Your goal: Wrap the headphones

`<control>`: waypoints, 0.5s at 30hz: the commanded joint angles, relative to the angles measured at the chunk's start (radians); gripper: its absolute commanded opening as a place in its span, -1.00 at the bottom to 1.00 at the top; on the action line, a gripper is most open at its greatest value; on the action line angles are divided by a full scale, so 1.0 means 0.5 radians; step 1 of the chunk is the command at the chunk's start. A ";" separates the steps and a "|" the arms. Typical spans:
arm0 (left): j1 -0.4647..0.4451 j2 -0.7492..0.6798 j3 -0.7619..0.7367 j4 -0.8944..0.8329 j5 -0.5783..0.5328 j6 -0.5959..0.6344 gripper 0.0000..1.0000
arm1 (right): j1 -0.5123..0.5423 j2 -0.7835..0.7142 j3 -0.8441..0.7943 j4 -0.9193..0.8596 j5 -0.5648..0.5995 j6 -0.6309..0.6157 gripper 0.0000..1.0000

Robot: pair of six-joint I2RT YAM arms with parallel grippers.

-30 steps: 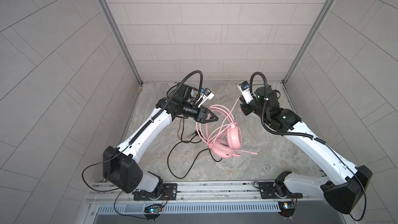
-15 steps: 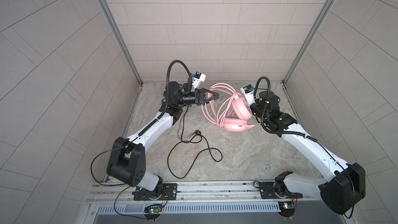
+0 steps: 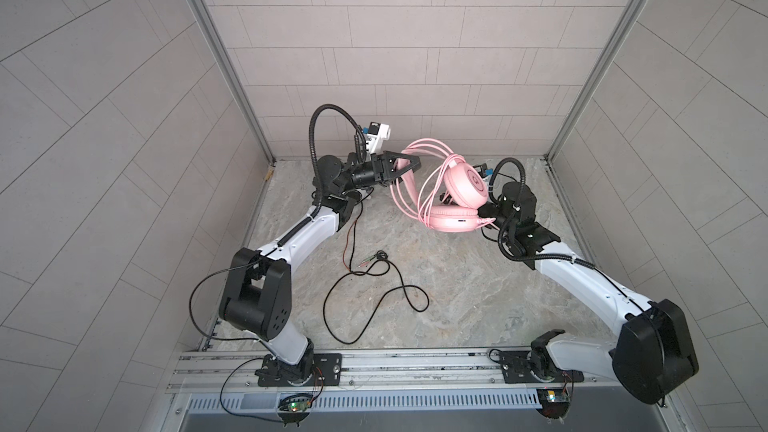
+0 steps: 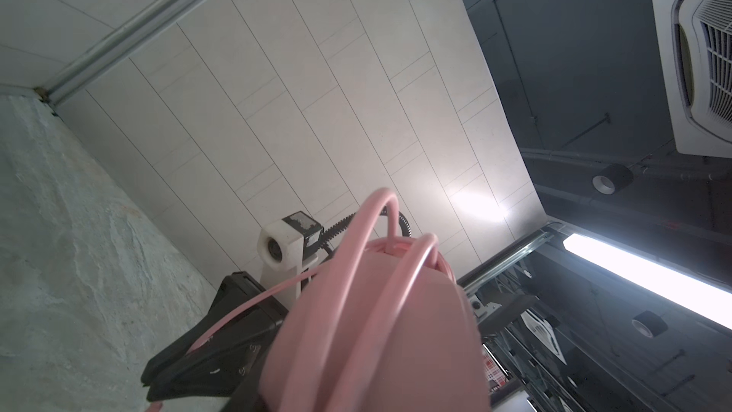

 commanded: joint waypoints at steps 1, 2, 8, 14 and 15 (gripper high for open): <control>0.035 -0.172 0.136 -0.168 -0.253 0.284 -1.00 | -0.109 -0.005 -0.037 0.235 -0.153 0.264 -0.79; 0.048 -0.196 0.126 -0.243 -0.276 0.341 -1.00 | -0.149 -0.013 -0.055 0.289 -0.178 0.312 -0.79; 0.120 -0.245 0.044 -0.188 -0.480 0.255 -1.00 | -0.260 -0.001 -0.116 0.593 -0.244 0.593 -0.82; 0.108 -0.199 0.070 0.052 -0.736 0.083 -1.00 | -0.253 0.292 -0.211 1.590 -0.297 1.278 -0.85; 0.102 -0.202 0.085 0.025 -0.758 0.105 -1.00 | -0.251 0.360 -0.195 1.697 -0.294 1.366 -0.86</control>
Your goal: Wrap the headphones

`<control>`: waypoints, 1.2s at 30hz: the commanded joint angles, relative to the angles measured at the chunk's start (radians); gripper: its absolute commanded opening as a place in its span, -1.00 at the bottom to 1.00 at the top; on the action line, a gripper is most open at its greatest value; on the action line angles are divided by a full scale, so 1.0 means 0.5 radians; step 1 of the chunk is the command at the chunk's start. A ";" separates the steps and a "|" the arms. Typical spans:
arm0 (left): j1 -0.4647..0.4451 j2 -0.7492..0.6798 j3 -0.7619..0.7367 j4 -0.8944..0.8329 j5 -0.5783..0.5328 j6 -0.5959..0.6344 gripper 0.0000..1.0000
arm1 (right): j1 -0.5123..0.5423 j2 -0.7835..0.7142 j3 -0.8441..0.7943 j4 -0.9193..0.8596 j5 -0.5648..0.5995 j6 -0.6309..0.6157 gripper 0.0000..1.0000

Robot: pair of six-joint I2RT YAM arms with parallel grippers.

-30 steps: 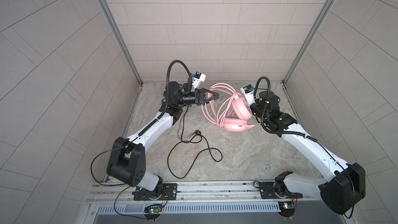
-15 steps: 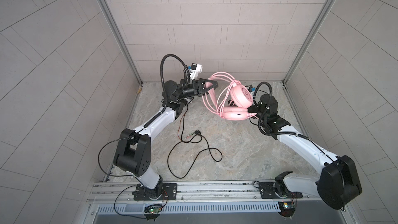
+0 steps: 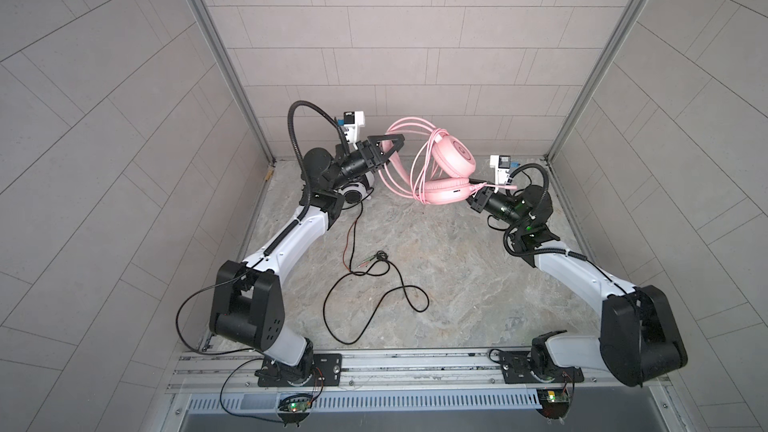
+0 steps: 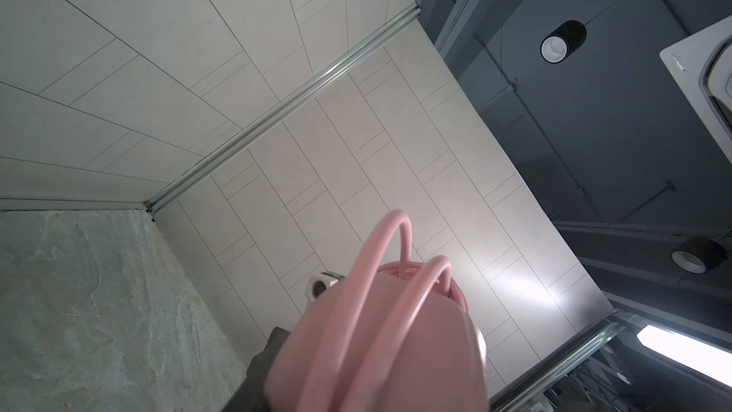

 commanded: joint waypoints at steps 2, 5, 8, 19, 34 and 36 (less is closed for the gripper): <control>-0.018 -0.098 0.081 0.139 -0.303 0.001 -1.00 | 0.004 0.240 0.012 0.616 -0.019 0.555 -0.90; -0.079 -0.166 0.081 -0.235 -0.436 0.279 -1.00 | 0.040 0.301 0.003 0.598 0.082 0.567 -0.90; -0.144 -0.196 0.054 -0.492 -0.627 0.482 -1.00 | 0.101 0.342 0.032 0.526 0.141 0.566 -0.90; -0.397 0.121 0.133 -0.824 -1.351 0.876 -1.00 | 0.016 0.490 -0.204 0.428 0.244 0.722 -0.95; -0.668 1.008 0.325 -0.887 -1.675 0.942 -1.00 | -0.454 1.007 -0.392 0.214 0.037 0.676 -0.92; -0.680 1.084 0.340 -0.894 -1.686 0.923 -0.99 | -0.490 1.010 -0.382 0.105 0.069 0.601 -0.90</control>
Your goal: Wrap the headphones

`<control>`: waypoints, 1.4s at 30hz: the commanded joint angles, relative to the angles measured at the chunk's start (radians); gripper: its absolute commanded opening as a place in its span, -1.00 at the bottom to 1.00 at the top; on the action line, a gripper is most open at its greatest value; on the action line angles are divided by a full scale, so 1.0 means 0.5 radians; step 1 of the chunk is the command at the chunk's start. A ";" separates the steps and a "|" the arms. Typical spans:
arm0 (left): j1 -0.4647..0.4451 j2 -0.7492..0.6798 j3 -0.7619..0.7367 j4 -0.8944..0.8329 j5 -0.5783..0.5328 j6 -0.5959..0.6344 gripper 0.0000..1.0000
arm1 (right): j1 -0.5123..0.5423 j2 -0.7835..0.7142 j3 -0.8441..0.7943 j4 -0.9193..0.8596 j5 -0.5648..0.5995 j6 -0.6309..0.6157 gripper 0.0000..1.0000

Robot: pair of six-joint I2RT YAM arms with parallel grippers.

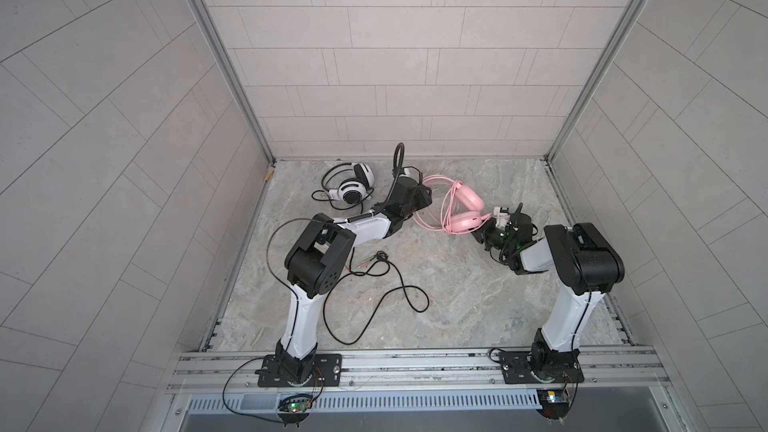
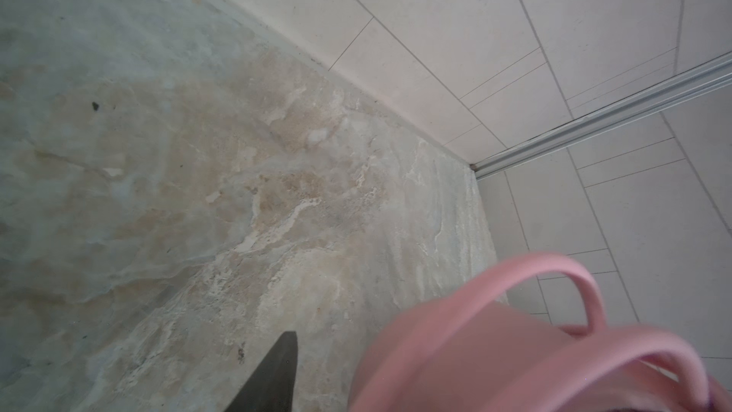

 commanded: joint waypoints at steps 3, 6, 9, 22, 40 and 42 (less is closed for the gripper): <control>-0.045 0.122 0.110 0.108 -0.066 -0.075 -0.97 | -0.066 -0.041 0.061 -0.243 0.092 -0.215 -0.88; -0.060 0.182 0.107 0.122 -0.072 -0.114 -0.88 | -0.066 -0.074 0.093 -0.504 0.132 -0.333 -0.82; -0.064 0.214 0.113 0.072 -0.115 -0.136 -0.84 | -0.069 -0.096 0.186 -0.702 0.157 -0.459 -0.71; -0.061 0.285 0.182 0.050 -0.186 -0.235 -0.97 | -0.071 -0.359 0.276 -1.584 0.157 -0.985 -0.19; -0.014 0.333 0.217 0.084 -0.202 -0.279 -1.00 | -0.093 -1.249 0.284 -2.702 0.832 -1.699 -0.15; -0.014 0.333 0.229 0.096 -0.204 -0.294 -1.00 | -0.075 -1.284 0.282 -2.682 0.882 -1.734 -0.23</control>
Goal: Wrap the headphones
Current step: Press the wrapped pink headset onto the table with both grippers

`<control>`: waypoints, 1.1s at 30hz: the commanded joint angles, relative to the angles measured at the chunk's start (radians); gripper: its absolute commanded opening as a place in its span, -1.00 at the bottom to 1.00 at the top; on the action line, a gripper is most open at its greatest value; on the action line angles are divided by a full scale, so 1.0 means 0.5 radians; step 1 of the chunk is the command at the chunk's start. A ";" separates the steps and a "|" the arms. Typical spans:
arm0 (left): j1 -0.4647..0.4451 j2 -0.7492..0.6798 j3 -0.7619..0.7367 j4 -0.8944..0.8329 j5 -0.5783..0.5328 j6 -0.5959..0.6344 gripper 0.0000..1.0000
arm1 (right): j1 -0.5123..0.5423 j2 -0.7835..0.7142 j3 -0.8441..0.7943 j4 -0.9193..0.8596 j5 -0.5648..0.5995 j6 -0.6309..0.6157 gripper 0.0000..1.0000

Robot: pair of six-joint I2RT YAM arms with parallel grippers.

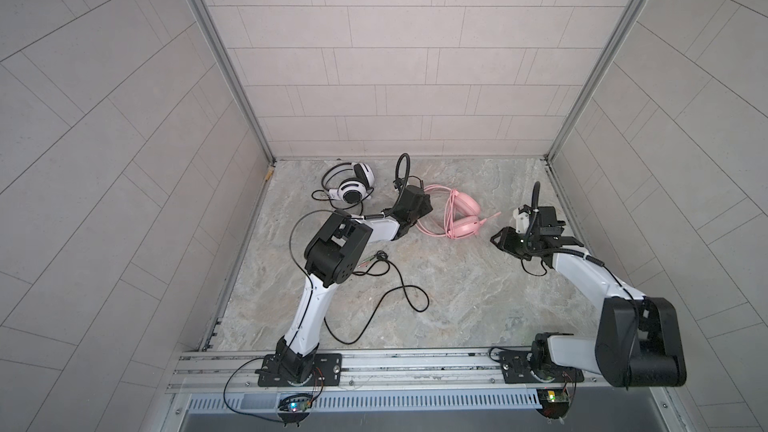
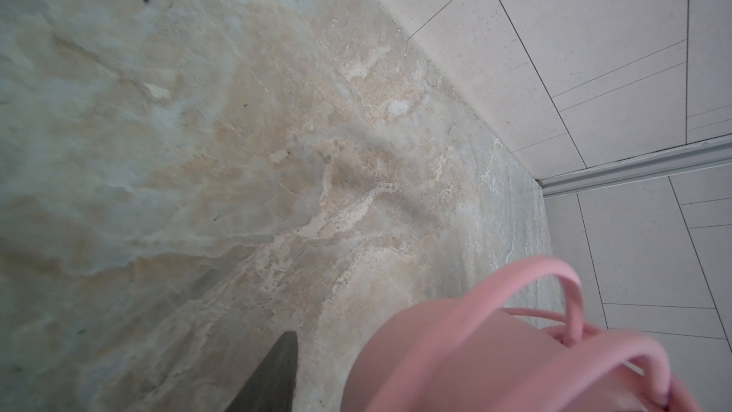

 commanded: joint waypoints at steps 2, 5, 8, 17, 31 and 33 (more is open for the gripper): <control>0.008 0.012 0.102 0.095 -0.022 -0.063 -1.00 | 0.091 0.006 0.033 -0.129 0.279 -0.170 -0.28; 0.015 0.029 0.152 0.026 -0.031 -0.101 -0.98 | 0.263 0.182 0.159 -0.139 0.385 -0.171 -0.32; 0.022 0.062 0.233 -0.032 0.024 -0.154 -0.93 | 0.381 0.426 0.306 -0.130 0.436 -0.219 -0.35; 0.031 0.105 0.355 -0.187 0.076 -0.131 -0.86 | 0.452 0.898 0.658 -0.085 0.580 -0.341 -0.26; 0.083 0.115 0.492 -0.449 0.416 0.011 -0.14 | 0.475 1.116 0.913 -0.163 0.626 -0.482 -0.20; 0.091 0.087 0.483 -0.497 0.434 0.050 0.08 | 0.475 1.149 0.948 -0.184 0.616 -0.488 -0.20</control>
